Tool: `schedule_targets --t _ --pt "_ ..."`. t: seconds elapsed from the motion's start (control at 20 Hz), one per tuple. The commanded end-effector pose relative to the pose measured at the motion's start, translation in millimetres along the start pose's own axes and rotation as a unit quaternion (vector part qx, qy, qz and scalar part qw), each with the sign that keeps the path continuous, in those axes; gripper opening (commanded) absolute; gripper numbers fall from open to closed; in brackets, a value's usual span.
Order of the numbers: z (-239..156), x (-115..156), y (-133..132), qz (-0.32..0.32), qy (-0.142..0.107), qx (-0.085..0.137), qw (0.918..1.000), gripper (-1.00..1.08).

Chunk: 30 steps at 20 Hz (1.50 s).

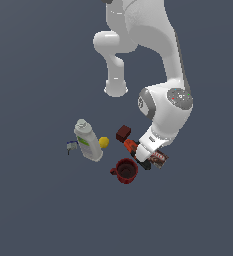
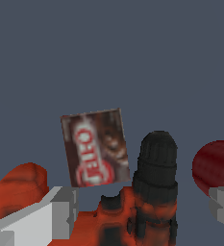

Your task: Pick up a designated object from a clutter of objects.

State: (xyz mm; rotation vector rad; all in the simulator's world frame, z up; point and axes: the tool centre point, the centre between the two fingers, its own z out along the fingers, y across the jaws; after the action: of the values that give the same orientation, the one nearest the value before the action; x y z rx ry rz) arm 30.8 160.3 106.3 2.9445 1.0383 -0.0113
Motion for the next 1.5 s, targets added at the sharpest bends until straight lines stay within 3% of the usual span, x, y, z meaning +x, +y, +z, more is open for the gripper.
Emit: schedule_targets --t 0.0,0.4,1.4,1.45 --pt "15.9 7.1 -14.3 -0.027 0.003 0.002 0.9996 1.00" --pt "39.4 15.5 -37.2 -0.065 0.007 0.007 0.9978 1.00" --pt "90.0 15.9 -38.3 -0.065 0.007 0.007 0.9978 1.00" --pt "90.0 15.9 -38.3 -0.065 0.007 0.007 0.9978 -1.00"
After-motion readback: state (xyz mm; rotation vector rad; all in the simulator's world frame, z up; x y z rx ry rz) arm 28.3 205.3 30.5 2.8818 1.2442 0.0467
